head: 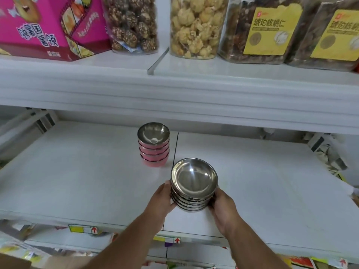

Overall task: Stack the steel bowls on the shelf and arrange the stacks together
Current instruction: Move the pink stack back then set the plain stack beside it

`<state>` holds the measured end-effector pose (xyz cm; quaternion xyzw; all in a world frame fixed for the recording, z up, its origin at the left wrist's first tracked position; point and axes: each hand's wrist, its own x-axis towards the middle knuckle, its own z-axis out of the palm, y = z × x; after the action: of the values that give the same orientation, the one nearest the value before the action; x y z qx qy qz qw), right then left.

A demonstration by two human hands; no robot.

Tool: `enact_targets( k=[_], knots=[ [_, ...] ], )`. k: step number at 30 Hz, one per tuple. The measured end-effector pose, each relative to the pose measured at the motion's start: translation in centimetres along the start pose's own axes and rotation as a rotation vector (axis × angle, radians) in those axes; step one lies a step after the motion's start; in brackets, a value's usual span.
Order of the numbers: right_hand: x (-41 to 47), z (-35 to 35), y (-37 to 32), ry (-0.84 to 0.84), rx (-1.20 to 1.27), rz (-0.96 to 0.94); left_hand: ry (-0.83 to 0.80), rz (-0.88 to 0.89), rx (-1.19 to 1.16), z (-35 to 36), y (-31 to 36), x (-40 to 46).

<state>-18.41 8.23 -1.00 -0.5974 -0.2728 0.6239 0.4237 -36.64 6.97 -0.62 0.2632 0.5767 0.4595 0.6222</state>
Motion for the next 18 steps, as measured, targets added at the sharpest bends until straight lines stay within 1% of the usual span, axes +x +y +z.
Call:
enact_targets(
  k=[6, 9, 12, 18],
  knots=[
    [-0.4, -0.2, 0.3, -0.017, -0.048, -0.025, -0.043, 0.064, 0.027, -0.8, -1.2, 0.3],
    [-0.6, -0.7, 1.1, 0.061, -0.152, -0.072, -0.012, 0.128, 0.089, -1.2, -2.2, 0.1],
    [-1.5, -1.1, 2.6, 0.152, -0.172, -0.09, -0.002, 0.192, 0.128, -1.5, -3.3, -0.9],
    [-3.5, -0.6, 3.3, 0.064, -0.215, -0.119, -0.03, 0.191, 0.162, -1.5, -3.9, -1.8]
  ],
)
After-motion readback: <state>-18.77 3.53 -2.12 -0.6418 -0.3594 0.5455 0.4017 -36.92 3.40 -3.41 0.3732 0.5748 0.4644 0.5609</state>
